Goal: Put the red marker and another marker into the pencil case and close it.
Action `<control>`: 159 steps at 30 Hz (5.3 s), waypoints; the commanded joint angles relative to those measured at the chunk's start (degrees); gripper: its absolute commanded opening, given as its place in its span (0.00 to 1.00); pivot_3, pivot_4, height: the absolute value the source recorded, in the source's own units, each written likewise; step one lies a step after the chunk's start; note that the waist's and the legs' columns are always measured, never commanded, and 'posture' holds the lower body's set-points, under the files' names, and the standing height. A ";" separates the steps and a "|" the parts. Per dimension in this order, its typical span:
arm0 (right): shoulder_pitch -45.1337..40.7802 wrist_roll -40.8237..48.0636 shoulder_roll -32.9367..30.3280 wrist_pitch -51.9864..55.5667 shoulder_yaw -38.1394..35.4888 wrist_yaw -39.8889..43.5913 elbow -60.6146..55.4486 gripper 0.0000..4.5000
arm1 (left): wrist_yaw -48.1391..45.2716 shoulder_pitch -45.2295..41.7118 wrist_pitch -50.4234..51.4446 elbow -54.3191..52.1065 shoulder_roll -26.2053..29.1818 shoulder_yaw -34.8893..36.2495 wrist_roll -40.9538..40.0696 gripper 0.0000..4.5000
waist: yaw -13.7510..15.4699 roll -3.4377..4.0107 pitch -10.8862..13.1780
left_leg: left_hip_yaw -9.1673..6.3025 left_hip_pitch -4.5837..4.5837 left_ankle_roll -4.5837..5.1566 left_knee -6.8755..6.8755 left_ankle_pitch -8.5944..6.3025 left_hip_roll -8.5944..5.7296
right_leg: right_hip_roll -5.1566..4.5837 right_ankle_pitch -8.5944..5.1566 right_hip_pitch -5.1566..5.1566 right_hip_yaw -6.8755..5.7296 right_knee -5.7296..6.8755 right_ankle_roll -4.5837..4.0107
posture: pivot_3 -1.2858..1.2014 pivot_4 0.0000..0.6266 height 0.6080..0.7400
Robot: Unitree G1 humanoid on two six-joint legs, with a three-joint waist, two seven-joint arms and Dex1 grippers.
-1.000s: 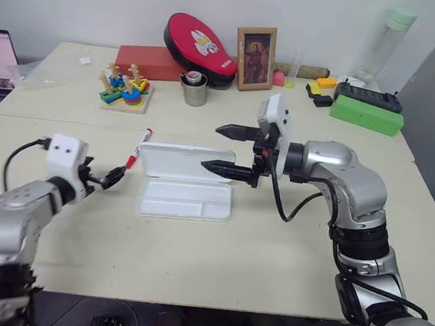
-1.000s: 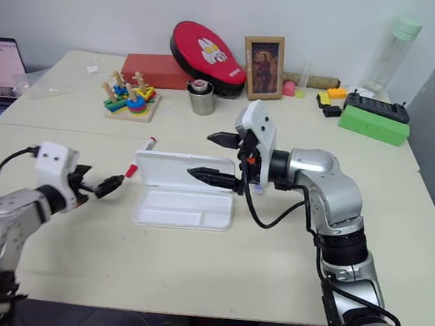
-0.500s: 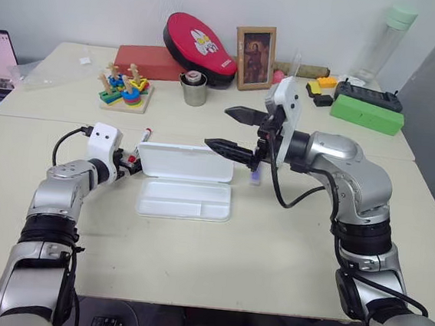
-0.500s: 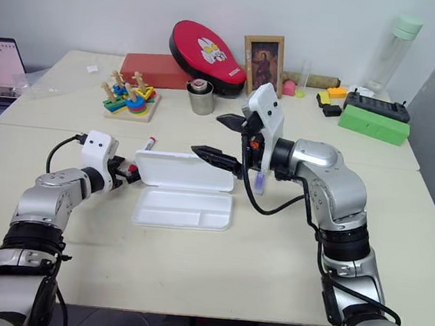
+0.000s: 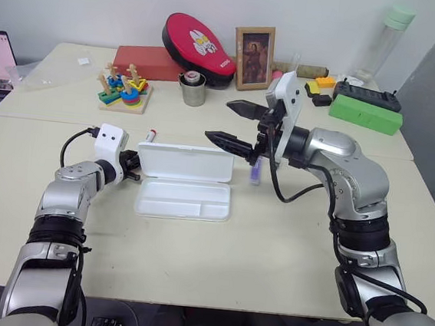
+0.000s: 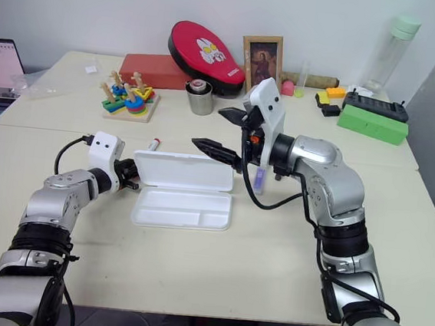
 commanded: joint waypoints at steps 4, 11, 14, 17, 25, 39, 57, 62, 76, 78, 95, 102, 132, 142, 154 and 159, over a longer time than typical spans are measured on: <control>-1.48 2.15 -1.01 -1.30 -1.41 0.92 -1.08 1.00 | 6.03 1.07 -1.93 -1.62 1.11 5.09 0.41 0.10 | -0.29 0.00 0.00 | 0.00 0.02 0.00 -0.01 0.00 0.01 | 0.03 0.00 -0.02 0.02 0.04 0.00 | 0.52 0.24 1.00; -1.44 4.52 -3.75 -1.01 -3.00 2.34 -2.92 1.00 | 2.80 0.44 -2.74 -11.33 2.51 7.52 -2.80 0.10 | 0.17 -0.01 0.01 | -0.01 -0.10 0.00 -0.03 0.00 0.02 | 0.02 0.00 -0.07 -0.01 -0.01 0.00 | 0.52 0.24 1.00; -0.31 7.28 -7.38 0.09 -4.74 5.06 -5.38 1.00 | -4.22 0.36 -4.51 -21.22 4.58 8.70 -7.13 0.10 | 0.48 -0.01 0.01 | -0.06 -0.31 -0.03 -0.01 0.02 0.01 | 0.02 0.00 -0.18 -0.05 -0.07 -0.01 | 0.52 0.24 1.00; 1.29 8.88 -11.39 -0.28 -5.61 8.14 -6.97 1.00 | -16.34 1.23 -5.55 -30.81 8.56 8.69 -13.47 0.10 | 0.53 -0.01 0.01 | -0.07 -0.41 -0.04 -0.05 0.02 0.01 | 0.01 0.01 -0.22 -0.07 -0.21 -0.01 | 0.52 0.24 1.00; 4.56 9.05 -17.95 -2.73 -5.40 11.96 -7.50 1.00 | -38.26 0.64 -9.04 -35.98 20.26 -4.42 -10.23 0.10 | -0.12 0.12 0.08 | 0.05 -0.34 -0.02 -0.07 0.01 0.02 | 0.01 -0.01 -0.21 0.02 -0.31 0.02 | 0.52 0.24 1.00; 8.82 6.72 -19.30 -4.10 -2.37 10.33 -10.07 1.00 | -46.87 -2.42 -23.94 -19.05 17.46 -17.93 4.58 0.10 | -0.02 0.17 0.11 | 0.10 -0.44 0.00 -0.03 0.00 0.05 | 0.04 -0.02 -0.30 0.06 -0.38 0.00 | 0.52 0.24 1.00; 11.57 -1.25 -18.88 1.67 4.60 1.32 -7.08 1.00 | -47.10 -0.75 -23.97 -18.40 14.86 -18.21 7.32 0.48 | -0.03 0.17 0.11 | 0.09 -0.44 0.00 0.00 0.01 0.05 | 0.05 -0.01 -0.30 0.05 -0.28 -0.01 | 0.52 0.24 1.00; 11.81 -3.07 -16.16 6.57 5.60 -3.67 -5.65 1.00 | -46.14 -0.46 -21.70 -20.67 13.68 -16.41 4.62 0.73 | -0.04 0.17 0.11 | 0.09 -0.44 0.00 0.01 0.01 0.05 | 0.04 -0.01 -0.30 0.05 -0.25 -0.01 | 0.52 0.24 1.00; 12.06 -7.72 -2.05 28.71 3.35 -26.36 -3.35 1.00 | -21.96 -0.60 -0.27 -39.87 -3.12 -5.13 -10.25 0.99 | -0.05 0.16 0.10 | -0.01 -0.41 0.00 0.24 0.01 0.04 | 0.06 -0.01 -0.26 0.02 0.07 -0.01 | 0.52 0.24 1.00; 11.86 -8.10 0.91 29.11 2.34 -29.01 -1.53 1.00 | -20.41 0.88 1.47 -41.99 -3.79 -5.29 -11.25 0.99 | -0.21 0.16 0.10 | -0.02 -0.41 0.00 0.28 0.01 0.04 | 0.06 -0.01 -0.27 0.03 0.12 -0.01 | 0.52 0.24 1.00; 11.19 -16.53 12.56 18.16 3.80 -40.46 11.67 0.89 | -15.87 2.34 3.93 -45.61 -3.96 -5.52 -12.28 1.00 | -0.37 0.11 0.03 | -0.09 -0.37 0.00 0.75 0.01 0.04 | 0.12 0.05 -0.13 0.06 0.25 0.11 | 0.52 0.24 1.00; 12.12 -18.26 11.25 18.19 5.12 -39.74 11.44 0.55 | -14.99 3.07 3.90 -45.57 -3.75 -5.49 -12.12 1.00 | -0.34 0.11 0.03 | -0.09 -0.37 0.00 0.75 0.01 0.04 | 0.12 0.05 -0.12 0.06 0.25 0.12 | 0.52 0.24 1.00; 4.06 -1.00 -5.11 5.06 8.98 0.97 -9.72 0.24 | -22.34 23.18 11.61 -56.16 14.52 19.76 -24.05 1.00 | -1.38 0.21 0.14 | -0.11 -0.52 0.01 0.10 0.00 0.07 | 0.08 -0.12 -0.31 -0.04 -0.25 0.19 | 0.52 0.24 1.00; -2.45 -14.53 -2.63 -1.81 30.40 4.44 1.69 0.24 | -27.16 43.59 8.80 -55.26 15.70 35.64 -22.00 1.00 | -1.24 0.19 0.14 | 0.06 -0.40 0.00 -0.02 0.00 0.13 | 0.08 -0.20 -0.35 0.05 -0.29 0.10 | 0.52 0.24 1.00; -1.92 -23.96 3.88 -9.68 38.24 6.87 13.61 0.24 | -25.70 49.62 8.89 -56.72 13.63 39.40 -24.04 1.00 | -1.38 0.02 0.04 | 0.07 -0.40 -0.02 -0.09 -0.01 0.16 | 0.08 -0.18 -0.34 0.02 -0.40 0.09 | 0.52 0.24 1.00; -2.07 -25.37 5.01 -10.67 37.45 7.38 15.38 0.24 | -24.91 49.04 8.92 -56.86 14.02 38.23 -24.11 1.00 | -1.47 0.02 0.03 | 0.08 -0.31 -0.02 -0.09 -0.01 0.16 | 0.08 -0.18 -0.32 0.03 -0.33 0.10 | 0.52 0.24 1.00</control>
